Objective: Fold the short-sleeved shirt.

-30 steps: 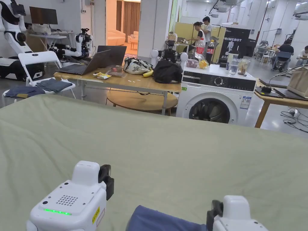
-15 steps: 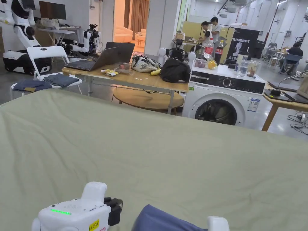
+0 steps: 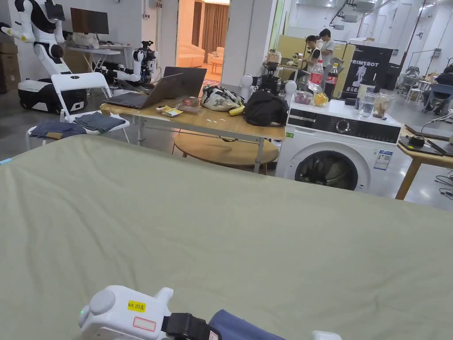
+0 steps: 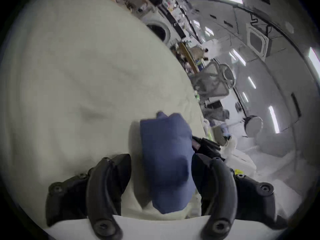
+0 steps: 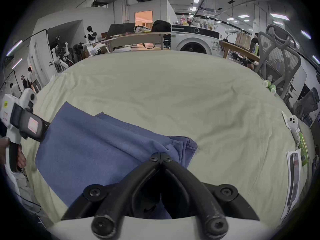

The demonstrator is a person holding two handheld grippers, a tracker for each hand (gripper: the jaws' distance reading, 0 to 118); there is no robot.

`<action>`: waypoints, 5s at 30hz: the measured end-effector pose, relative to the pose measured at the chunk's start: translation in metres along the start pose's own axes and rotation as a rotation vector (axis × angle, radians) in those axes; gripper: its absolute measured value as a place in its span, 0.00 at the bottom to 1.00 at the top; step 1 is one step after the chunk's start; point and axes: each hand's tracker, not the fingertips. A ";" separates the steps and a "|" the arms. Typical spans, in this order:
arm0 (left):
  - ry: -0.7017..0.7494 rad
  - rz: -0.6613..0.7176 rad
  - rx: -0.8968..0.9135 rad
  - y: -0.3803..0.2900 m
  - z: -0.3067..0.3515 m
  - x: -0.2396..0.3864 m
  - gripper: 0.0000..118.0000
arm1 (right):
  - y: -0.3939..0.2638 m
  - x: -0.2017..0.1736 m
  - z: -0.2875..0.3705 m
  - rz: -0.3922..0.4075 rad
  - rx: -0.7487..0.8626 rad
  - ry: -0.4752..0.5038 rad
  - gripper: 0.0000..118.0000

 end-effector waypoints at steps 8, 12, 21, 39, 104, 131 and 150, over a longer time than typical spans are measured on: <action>-0.130 0.091 -0.021 0.010 -0.030 -0.007 0.61 | -0.002 0.001 0.000 -0.005 0.006 0.003 0.00; 0.020 0.002 0.009 0.002 -0.037 0.003 0.51 | -0.003 0.002 0.000 -0.008 0.011 0.004 0.00; -0.026 0.045 0.074 -0.016 -0.030 0.003 0.15 | -0.009 0.000 0.003 -0.005 0.045 0.007 0.00; -0.015 0.087 0.122 -0.001 0.043 0.034 0.14 | 0.040 -0.001 0.071 -0.002 0.593 -0.088 0.00; 0.954 -0.033 0.515 -0.022 0.380 0.020 0.55 | 0.109 -0.226 0.018 0.187 0.532 0.234 0.00; 0.883 -0.596 0.881 -0.023 0.005 0.152 0.35 | 0.096 0.007 0.045 0.015 0.493 -0.125 0.00; 0.867 -0.676 0.983 -0.038 0.012 0.165 0.00 | 0.077 0.004 0.047 -0.070 0.589 -0.143 0.00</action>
